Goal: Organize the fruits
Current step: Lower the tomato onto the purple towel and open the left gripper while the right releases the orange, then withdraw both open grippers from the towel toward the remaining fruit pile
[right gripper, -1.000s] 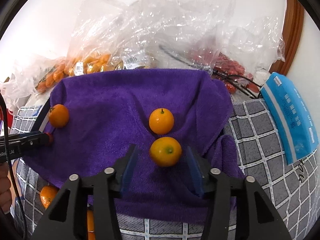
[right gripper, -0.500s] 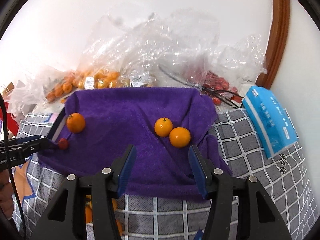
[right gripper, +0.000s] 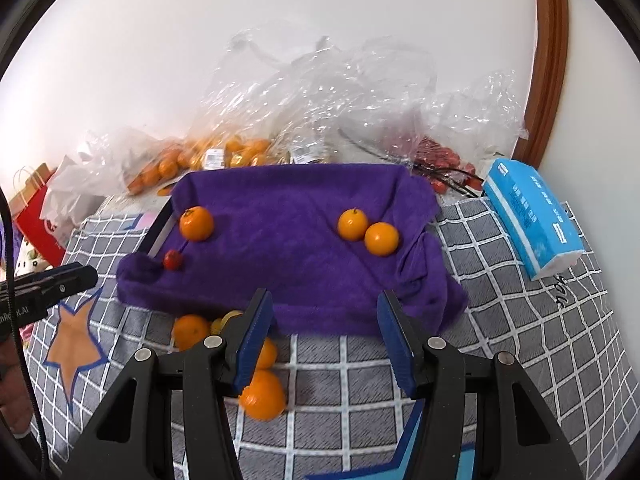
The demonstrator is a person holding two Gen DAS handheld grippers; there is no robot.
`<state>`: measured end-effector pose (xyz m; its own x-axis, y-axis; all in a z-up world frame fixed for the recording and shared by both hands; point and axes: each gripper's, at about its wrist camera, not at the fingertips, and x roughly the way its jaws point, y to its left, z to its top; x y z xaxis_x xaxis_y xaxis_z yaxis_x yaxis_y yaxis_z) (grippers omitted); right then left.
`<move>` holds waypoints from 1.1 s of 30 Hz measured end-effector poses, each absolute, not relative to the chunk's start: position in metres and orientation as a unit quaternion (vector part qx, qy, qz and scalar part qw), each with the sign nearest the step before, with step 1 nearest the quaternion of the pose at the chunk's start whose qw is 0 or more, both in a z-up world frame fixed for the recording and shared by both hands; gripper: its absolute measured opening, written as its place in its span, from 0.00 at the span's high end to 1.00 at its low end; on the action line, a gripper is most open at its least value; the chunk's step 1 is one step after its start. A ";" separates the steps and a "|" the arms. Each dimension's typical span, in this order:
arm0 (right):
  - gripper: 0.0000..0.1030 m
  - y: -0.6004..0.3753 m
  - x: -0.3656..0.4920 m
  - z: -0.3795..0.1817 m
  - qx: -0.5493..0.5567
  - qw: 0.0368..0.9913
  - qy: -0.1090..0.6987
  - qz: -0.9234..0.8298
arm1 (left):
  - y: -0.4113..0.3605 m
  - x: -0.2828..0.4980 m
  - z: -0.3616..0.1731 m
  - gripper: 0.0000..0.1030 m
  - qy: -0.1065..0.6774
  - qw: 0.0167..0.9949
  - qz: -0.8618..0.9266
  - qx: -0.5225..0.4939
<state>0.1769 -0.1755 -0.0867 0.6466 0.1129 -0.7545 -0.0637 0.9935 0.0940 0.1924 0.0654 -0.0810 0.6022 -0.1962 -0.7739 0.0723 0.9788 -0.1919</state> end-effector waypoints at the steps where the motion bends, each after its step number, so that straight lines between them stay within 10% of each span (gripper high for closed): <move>1: 0.47 -0.174 0.175 -0.087 0.029 0.907 0.418 0.051 | 0.068 0.190 -0.081 0.58 0.439 0.892 -0.073 -0.073; 13: 0.47 -0.146 0.152 -0.136 0.027 0.879 0.465 0.108 | 0.073 0.166 -0.105 0.58 0.461 0.882 -0.060 -0.080; 17: 0.68 -0.139 0.152 -0.155 0.024 0.867 0.484 0.112 | 0.072 0.161 -0.111 0.58 0.467 0.879 -0.056 -0.071; 33: 0.69 -0.162 0.142 -0.166 0.039 0.866 0.487 0.106 | 0.051 0.151 -0.126 0.58 0.471 0.877 -0.071 -0.064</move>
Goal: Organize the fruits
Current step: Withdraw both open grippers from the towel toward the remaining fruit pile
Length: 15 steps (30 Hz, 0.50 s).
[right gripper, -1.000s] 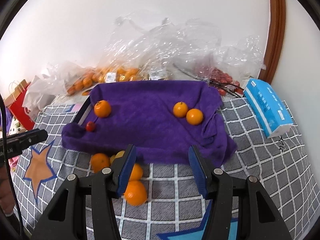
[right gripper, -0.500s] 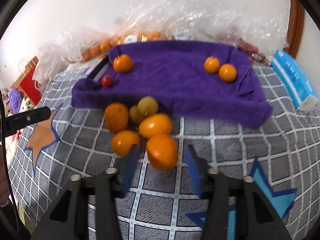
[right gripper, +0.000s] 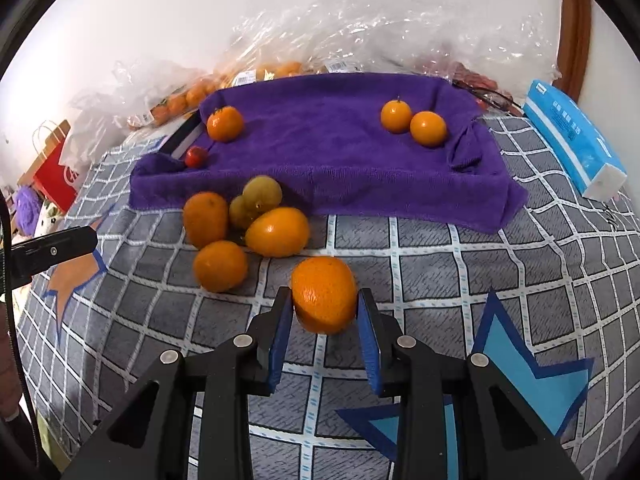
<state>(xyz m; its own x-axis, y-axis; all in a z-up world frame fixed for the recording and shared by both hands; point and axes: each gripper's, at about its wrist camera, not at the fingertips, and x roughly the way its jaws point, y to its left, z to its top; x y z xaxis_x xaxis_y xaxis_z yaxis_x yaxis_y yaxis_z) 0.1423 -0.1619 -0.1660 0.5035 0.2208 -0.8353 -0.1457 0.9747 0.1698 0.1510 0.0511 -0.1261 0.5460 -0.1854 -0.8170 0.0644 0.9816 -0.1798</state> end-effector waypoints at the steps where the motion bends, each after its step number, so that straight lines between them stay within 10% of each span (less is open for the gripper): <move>1: 0.69 -0.161 0.143 -0.169 0.043 0.863 0.492 0.108 | 0.049 0.151 -0.129 0.58 0.473 0.876 -0.072 -0.062; 15: 0.70 -0.176 0.133 -0.166 0.031 0.885 0.456 0.084 | 0.024 0.155 -0.149 0.58 0.485 0.870 -0.081 -0.032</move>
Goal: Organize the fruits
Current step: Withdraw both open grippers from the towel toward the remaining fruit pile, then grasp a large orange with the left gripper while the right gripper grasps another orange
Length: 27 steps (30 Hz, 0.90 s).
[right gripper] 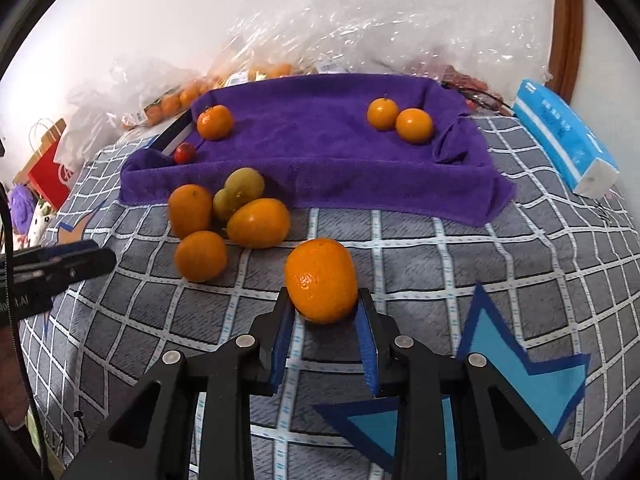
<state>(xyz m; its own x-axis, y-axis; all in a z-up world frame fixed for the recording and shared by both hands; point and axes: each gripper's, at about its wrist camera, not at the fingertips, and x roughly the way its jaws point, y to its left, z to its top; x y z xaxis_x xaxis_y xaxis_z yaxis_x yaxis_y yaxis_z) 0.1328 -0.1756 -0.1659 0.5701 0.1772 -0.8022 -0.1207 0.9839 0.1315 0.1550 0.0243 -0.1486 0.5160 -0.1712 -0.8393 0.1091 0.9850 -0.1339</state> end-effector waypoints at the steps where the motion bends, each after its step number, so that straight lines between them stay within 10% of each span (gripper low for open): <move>1: 0.70 -0.179 0.133 -0.165 0.030 0.886 0.456 0.081 | 0.024 0.157 -0.150 0.58 0.487 0.869 -0.082 -0.036; 27: 0.70 -0.229 0.144 -0.169 0.049 0.884 0.463 0.043 | -0.017 0.216 -0.167 0.49 0.502 0.851 -0.132 -0.076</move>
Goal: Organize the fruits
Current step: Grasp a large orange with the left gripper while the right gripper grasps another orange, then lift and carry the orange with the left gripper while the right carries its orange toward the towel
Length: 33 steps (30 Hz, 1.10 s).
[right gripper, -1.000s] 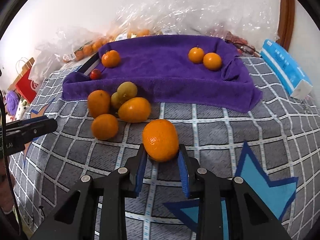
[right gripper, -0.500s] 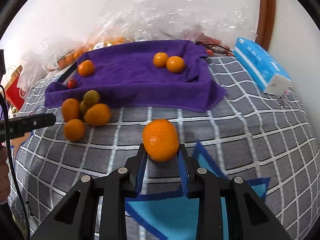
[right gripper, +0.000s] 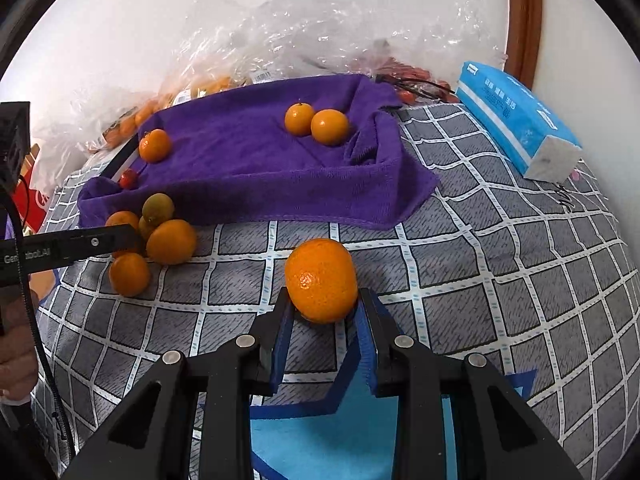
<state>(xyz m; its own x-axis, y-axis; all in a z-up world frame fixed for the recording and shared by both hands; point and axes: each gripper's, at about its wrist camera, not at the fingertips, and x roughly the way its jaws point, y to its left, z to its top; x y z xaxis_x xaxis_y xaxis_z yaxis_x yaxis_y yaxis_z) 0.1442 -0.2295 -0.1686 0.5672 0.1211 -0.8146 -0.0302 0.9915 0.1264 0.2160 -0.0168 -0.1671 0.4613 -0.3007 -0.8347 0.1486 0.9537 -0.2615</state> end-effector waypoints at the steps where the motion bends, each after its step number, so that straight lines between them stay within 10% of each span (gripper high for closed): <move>1: 0.70 -0.230 0.144 -0.169 0.050 0.883 0.464 0.042 | -0.016 0.217 -0.168 0.51 0.502 0.851 -0.133 -0.079; 3: 0.70 -0.229 0.145 -0.168 0.049 0.883 0.465 0.040 | -0.015 0.217 -0.168 0.62 0.501 0.850 -0.140 -0.089; 33: 0.71 -0.195 0.118 -0.113 0.034 0.899 0.436 0.032 | 0.042 0.145 -0.126 0.62 0.475 0.868 -0.095 -0.105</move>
